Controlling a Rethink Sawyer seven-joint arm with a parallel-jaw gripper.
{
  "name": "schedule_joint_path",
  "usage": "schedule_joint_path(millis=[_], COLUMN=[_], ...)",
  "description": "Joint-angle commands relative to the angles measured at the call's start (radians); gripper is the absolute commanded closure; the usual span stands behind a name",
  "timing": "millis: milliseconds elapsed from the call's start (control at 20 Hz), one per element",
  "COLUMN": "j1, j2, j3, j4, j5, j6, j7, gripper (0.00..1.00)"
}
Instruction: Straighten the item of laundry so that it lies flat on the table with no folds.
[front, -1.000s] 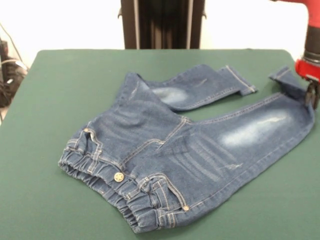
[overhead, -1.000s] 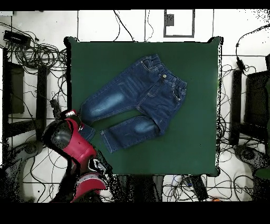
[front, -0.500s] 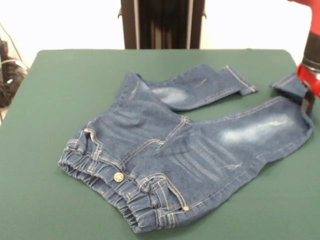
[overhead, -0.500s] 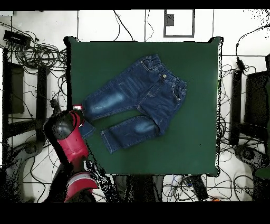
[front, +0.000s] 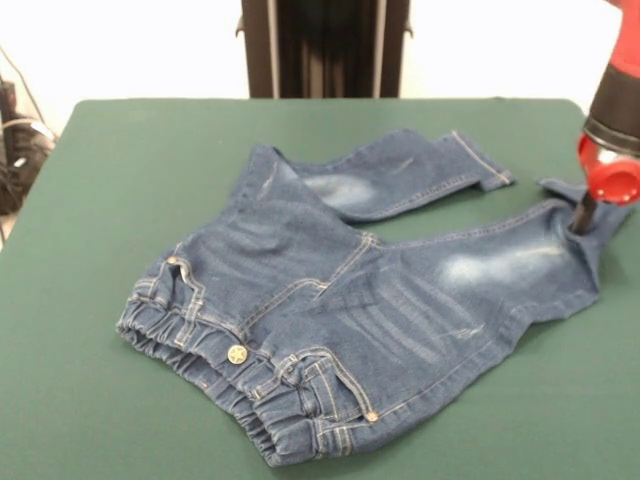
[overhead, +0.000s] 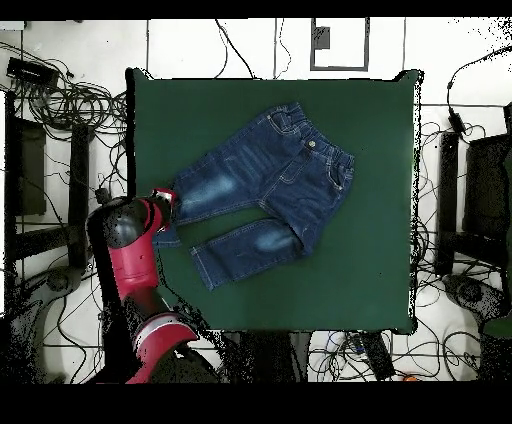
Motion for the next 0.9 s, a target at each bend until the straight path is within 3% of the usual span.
schedule_joint_path(millis=[50,250,600,900], j1=[-0.020,-0.031,-0.047,-0.065], j2=[0.014,0.029,0.047,0.045], j3=[0.160,0.209,0.263,0.276], j4=[-0.029,-0.056,-0.081,-0.062], j5=[0.128,0.184,0.214,0.199], j6=[-0.118,-0.240,-0.324,-0.326], j7=[-0.235,-0.233,-0.171,-0.145], gripper=[1.00,1.00,1.00,1.00])
